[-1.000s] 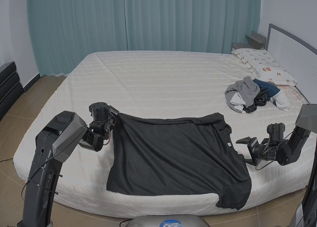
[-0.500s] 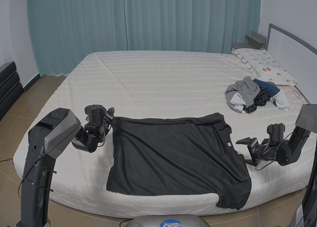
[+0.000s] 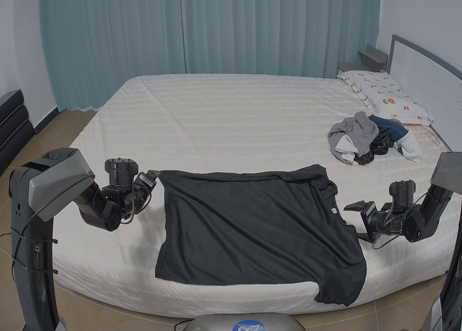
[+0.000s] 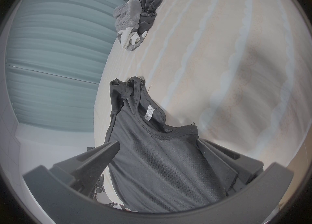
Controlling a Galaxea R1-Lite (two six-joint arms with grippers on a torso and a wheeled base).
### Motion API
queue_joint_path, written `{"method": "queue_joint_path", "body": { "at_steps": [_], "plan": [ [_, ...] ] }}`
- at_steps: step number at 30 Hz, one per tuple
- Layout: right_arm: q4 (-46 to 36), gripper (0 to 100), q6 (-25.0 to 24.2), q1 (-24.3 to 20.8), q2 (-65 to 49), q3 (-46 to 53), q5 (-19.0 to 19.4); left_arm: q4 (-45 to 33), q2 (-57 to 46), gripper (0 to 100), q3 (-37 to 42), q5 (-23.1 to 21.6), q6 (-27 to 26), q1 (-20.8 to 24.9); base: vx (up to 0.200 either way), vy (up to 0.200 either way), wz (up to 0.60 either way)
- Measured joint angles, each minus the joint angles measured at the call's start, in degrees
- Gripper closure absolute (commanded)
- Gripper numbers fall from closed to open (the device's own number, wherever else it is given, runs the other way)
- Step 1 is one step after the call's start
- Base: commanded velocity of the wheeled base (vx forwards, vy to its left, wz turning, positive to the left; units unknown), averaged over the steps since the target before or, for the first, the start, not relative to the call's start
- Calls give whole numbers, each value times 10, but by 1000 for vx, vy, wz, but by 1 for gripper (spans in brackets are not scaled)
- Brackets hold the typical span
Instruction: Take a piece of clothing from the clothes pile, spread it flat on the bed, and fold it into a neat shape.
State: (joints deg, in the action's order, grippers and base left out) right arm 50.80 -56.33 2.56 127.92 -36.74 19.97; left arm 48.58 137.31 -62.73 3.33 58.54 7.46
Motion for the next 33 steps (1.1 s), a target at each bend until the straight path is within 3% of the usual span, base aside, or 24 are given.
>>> {"method": "queue_joint_path", "body": {
  "at_steps": [9, 17, 22, 33],
  "plan": [
    [0, 0, 0, 0, 0, 2, 0, 14, -27, 0, 136, -23, -14, 4, 0, 0, 0],
    [0, 0, 1, 0, 0, 3, 0, 31, -62, 0, 253, -83, -69, 34, 0, 0, 0],
    [0, 0, 1, 0, 0, 3, 0, 37, -75, 0, 295, -91, -120, 59, 0, 0, 0],
    [0, 0, 1, 0, -1, 3, 0, 38, -82, 0, 325, -86, -130, 94, 0, 0, 0]
  ]
}}
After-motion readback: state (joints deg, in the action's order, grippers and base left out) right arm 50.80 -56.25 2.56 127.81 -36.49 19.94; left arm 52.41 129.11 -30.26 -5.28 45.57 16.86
